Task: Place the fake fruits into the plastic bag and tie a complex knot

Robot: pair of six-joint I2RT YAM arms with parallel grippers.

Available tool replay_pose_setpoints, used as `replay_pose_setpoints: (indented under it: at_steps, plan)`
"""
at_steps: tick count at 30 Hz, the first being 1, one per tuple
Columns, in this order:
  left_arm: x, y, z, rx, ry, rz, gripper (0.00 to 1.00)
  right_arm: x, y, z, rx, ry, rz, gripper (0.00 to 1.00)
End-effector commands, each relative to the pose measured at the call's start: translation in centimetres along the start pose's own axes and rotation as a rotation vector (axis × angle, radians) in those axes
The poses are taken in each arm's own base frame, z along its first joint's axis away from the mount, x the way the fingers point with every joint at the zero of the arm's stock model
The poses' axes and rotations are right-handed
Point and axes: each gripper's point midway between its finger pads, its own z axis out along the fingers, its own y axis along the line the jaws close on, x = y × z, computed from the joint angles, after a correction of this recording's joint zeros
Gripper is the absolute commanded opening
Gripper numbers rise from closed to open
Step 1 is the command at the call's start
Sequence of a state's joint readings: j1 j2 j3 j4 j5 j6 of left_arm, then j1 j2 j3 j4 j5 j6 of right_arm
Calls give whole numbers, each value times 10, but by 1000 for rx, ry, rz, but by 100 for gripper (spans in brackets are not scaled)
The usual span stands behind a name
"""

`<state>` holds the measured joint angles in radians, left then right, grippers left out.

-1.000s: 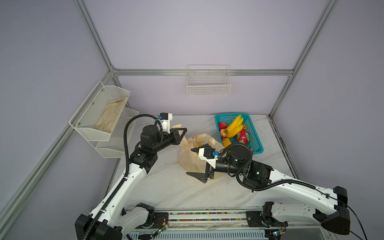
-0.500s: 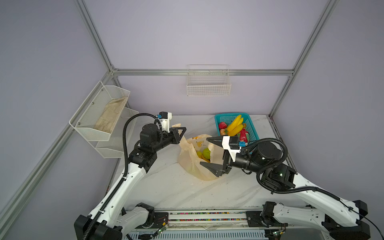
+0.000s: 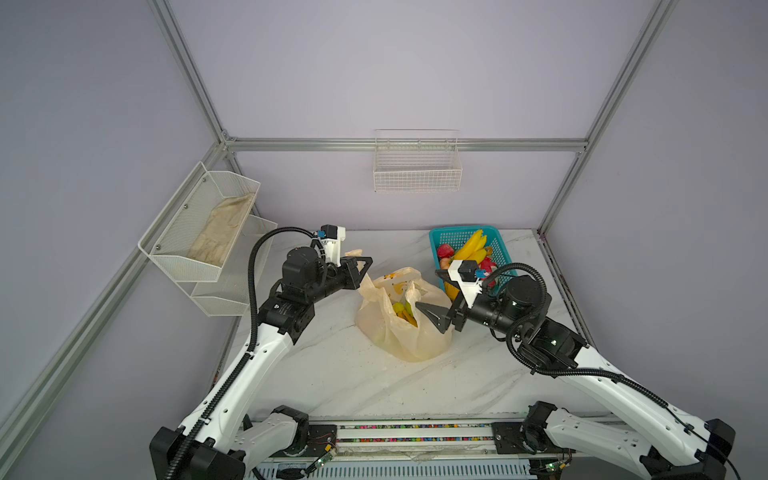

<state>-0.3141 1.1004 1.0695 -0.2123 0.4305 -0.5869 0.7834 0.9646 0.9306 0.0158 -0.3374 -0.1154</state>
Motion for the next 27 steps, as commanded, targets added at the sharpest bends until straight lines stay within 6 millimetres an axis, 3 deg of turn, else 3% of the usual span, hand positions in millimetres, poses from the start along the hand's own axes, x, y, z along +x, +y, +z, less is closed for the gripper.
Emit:
replay_pose_setpoints:
  at_steps: [1, 5, 9, 12, 16, 20, 25, 27]
  plan:
    - [-45, -32, -16, 47, -103, 82, 0, 11, -2, 2, -10, -6, 16, 97]
    - [-43, -31, -16, 45, -101, 84, 0, 31, -25, 7, 53, 17, 55, 97]
    - [-43, -30, -17, 44, -101, 82, 0, 47, -48, 16, 112, 53, 89, 85]
    - [-44, -32, -18, 46, -103, 85, 0, 48, -49, 20, 101, 44, 87, 69]
    - [-44, -31, -19, 40, -107, 78, 3, 46, -50, 25, 87, 32, 86, 40]
    - [-46, -27, -23, 19, -134, 72, 14, 42, -52, 24, 94, 18, 94, 25]
    - [-60, -15, -42, -84, -250, 107, 44, 35, -67, 21, 115, -1, 183, 7]
    - [-67, -18, -55, -99, -314, 140, 55, 33, -70, 22, 91, -7, 228, 5]
